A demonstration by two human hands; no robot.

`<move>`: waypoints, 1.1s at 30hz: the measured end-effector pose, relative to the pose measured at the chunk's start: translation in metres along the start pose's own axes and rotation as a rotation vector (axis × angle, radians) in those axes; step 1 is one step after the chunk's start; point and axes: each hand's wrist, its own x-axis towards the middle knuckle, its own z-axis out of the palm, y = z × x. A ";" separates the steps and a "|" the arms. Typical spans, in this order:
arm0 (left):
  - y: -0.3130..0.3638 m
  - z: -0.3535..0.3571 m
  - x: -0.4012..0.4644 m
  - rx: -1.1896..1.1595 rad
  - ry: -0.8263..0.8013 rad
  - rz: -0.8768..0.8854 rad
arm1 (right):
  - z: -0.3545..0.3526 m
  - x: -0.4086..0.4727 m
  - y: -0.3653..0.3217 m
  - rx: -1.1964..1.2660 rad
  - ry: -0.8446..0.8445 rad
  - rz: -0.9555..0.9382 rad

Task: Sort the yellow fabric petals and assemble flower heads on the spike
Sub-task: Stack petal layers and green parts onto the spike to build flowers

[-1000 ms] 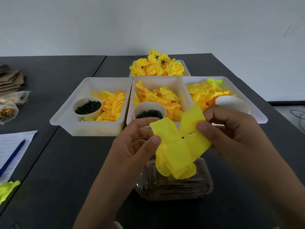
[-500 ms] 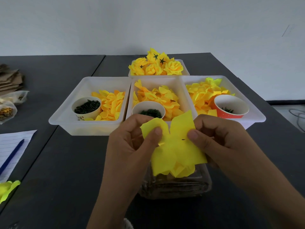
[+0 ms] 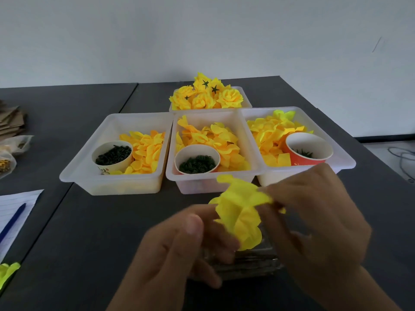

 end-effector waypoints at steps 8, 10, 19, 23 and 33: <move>-0.016 0.013 0.008 -0.265 0.123 -0.002 | 0.010 -0.030 -0.002 -0.144 -0.004 -0.234; -0.017 0.010 0.007 -0.235 0.168 0.017 | 0.011 -0.034 0.000 -0.152 0.006 -0.229; -0.019 0.011 0.006 -0.048 0.122 0.075 | -0.003 -0.006 0.017 0.613 -0.296 0.408; -0.014 0.010 0.016 0.025 0.072 0.060 | -0.006 0.022 0.023 0.647 -0.601 0.457; 0.011 -0.013 0.062 0.234 0.162 0.018 | 0.009 0.062 0.030 0.688 -0.612 0.524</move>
